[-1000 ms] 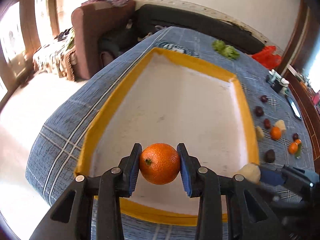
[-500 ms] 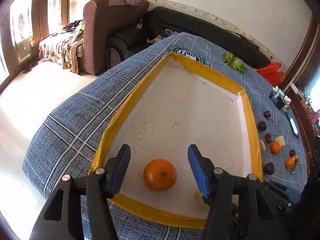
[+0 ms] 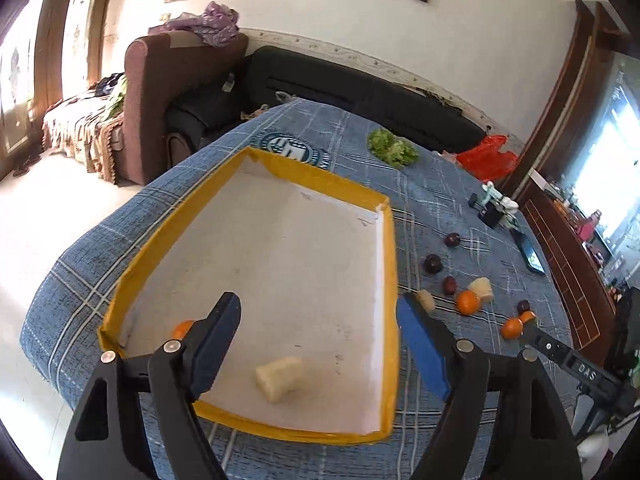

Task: Organize fruits
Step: 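Carry both pieces over the yellow tray and open both tools to drop them, then move the left tool toward a dark plum and the right toward an orange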

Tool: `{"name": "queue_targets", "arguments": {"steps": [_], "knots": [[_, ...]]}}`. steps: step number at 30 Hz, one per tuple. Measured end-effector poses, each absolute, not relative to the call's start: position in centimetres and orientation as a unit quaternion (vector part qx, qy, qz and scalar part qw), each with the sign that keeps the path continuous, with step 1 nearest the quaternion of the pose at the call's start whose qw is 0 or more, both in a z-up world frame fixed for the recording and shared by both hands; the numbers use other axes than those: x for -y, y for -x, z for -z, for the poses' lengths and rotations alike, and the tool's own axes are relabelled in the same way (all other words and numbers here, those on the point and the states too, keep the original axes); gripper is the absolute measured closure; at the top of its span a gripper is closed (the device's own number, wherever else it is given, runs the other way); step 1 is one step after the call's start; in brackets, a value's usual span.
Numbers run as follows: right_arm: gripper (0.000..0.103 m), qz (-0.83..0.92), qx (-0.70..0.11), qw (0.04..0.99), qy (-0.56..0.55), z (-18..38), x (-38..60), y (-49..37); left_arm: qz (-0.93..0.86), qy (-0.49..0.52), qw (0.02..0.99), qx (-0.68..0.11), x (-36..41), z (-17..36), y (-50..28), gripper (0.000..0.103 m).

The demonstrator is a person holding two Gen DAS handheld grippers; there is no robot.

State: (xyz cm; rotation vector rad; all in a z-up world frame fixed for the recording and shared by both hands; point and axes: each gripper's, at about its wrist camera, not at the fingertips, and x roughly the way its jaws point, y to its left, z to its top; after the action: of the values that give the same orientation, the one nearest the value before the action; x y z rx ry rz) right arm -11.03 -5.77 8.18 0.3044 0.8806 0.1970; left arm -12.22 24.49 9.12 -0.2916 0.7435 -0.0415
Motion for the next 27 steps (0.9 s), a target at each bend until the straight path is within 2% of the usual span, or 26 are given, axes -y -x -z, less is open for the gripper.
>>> {"name": "queue_targets", "arguments": {"steps": [4, 10, 16, 27], "knots": [[0.052, -0.041, -0.428, 0.881, -0.196, -7.2, 11.9, 12.2, 0.081, 0.099, 0.917, -0.378, -19.0, -8.8, 11.6, 0.022], [0.052, -0.010, -0.422, 0.884, -0.202, -6.7, 15.5, 12.8, 0.142, 0.062, 0.895, -0.419, -12.7, -6.6, 10.7, 0.022], [0.052, -0.043, -0.426, 0.885, -0.181, -5.9, 15.8, 12.5, 0.160, 0.052, 0.876, -0.452, -10.4, -3.7, 9.4, 0.022], [0.051, -0.048, -0.458, 0.877, -0.134, -3.3, 13.1, 7.4, 0.162, 0.006, 0.877, -0.453, -8.3, -1.6, 7.3, 0.022]]}}
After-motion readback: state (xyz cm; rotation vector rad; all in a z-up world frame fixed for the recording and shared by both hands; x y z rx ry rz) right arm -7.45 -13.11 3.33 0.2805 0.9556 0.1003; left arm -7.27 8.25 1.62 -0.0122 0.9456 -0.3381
